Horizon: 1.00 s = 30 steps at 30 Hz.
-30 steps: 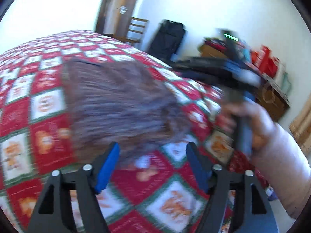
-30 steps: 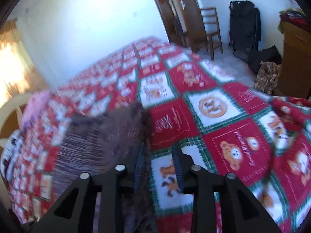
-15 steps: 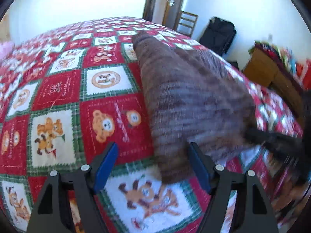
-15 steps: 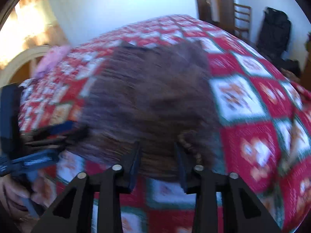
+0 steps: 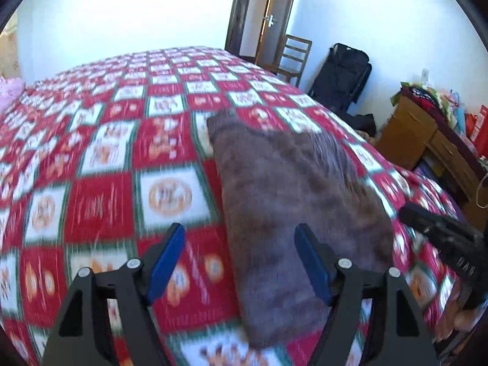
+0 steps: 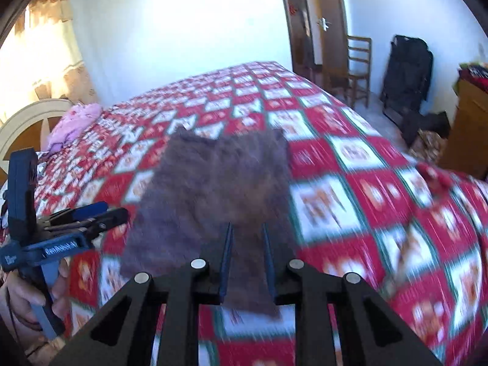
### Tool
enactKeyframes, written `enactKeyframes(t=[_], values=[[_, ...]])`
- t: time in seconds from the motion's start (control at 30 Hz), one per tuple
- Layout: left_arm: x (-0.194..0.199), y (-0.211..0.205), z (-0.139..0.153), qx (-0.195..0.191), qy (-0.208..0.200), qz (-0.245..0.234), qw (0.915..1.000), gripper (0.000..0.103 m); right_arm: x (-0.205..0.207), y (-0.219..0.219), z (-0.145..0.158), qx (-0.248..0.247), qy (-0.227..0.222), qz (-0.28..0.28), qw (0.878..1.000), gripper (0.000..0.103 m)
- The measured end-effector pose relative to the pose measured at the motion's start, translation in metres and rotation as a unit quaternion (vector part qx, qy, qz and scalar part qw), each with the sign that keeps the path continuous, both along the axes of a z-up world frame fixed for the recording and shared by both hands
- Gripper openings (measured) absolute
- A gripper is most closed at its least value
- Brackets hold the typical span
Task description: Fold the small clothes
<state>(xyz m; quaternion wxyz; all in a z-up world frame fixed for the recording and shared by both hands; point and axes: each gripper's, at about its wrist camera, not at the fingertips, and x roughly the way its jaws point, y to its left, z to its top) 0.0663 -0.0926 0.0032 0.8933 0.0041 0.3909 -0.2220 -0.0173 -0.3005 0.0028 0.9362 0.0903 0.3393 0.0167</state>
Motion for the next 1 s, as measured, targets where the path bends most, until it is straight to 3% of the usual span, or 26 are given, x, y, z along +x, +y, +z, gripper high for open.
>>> enactKeyframes(t=[0.1, 0.17, 0.2, 0.3, 0.4, 0.47, 0.57, 0.7, 0.77, 0.87, 1.0], values=[[0.027, -0.014, -0.005, 0.013, 0.001, 0.012, 0.9998, 0.077, 0.038, 0.002, -0.014, -0.017, 0.013, -0.009, 1.0, 0.019], [0.043, -0.018, -0.022, 0.03, 0.032, 0.035, 0.9984, 0.077, 0.064, 0.001, -0.036, -0.022, 0.055, -0.017, 0.998, 0.019], [0.047, -0.016, -0.03, 0.026, 0.048, 0.04, 0.9977, 0.077, 0.071, -0.005, -0.05, 0.002, 0.079, -0.016, 0.997, 0.019], [0.048, 0.0, -0.055, -0.016, 0.076, 0.051, 0.9957, 0.088, 0.072, -0.013, -0.042, 0.025, 0.075, -0.007, 0.997, 0.019], [0.032, 0.004, -0.06, -0.029, 0.036, 0.059, 0.9972, 0.088, 0.072, -0.012, -0.018, 0.033, 0.034, -0.01, 0.999, 0.022], [0.021, 0.0, -0.062, -0.018, 0.01, 0.067, 0.9975, 0.089, 0.085, 0.002, -0.001, 0.052, 0.016, 0.035, 0.998, 0.022], [0.018, 0.005, -0.063, -0.037, 0.009, 0.072, 0.9967, 0.089, 0.125, 0.03, 0.004, 0.086, 0.036, 0.106, 0.99, 0.022], [0.015, 0.01, -0.064, -0.049, 0.001, 0.069, 0.9964, 0.089, 0.19, 0.065, -0.012, 0.101, 0.077, 0.172, 0.977, 0.022], [0.012, 0.01, -0.065, -0.049, -0.005, 0.069, 0.9964, 0.089, 0.225, 0.083, -0.032, 0.082, 0.121, 0.193, 0.97, 0.022], [0.018, 0.007, -0.065, -0.051, -0.006, 0.068, 0.9964, 0.089, 0.262, 0.09, -0.055, 0.057, 0.164, 0.169, 0.97, 0.019], [0.012, 0.008, -0.065, -0.057, -0.01, 0.067, 0.9961, 0.09, 0.286, 0.087, -0.064, 0.087, 0.156, 0.153, 0.972, 0.018]])
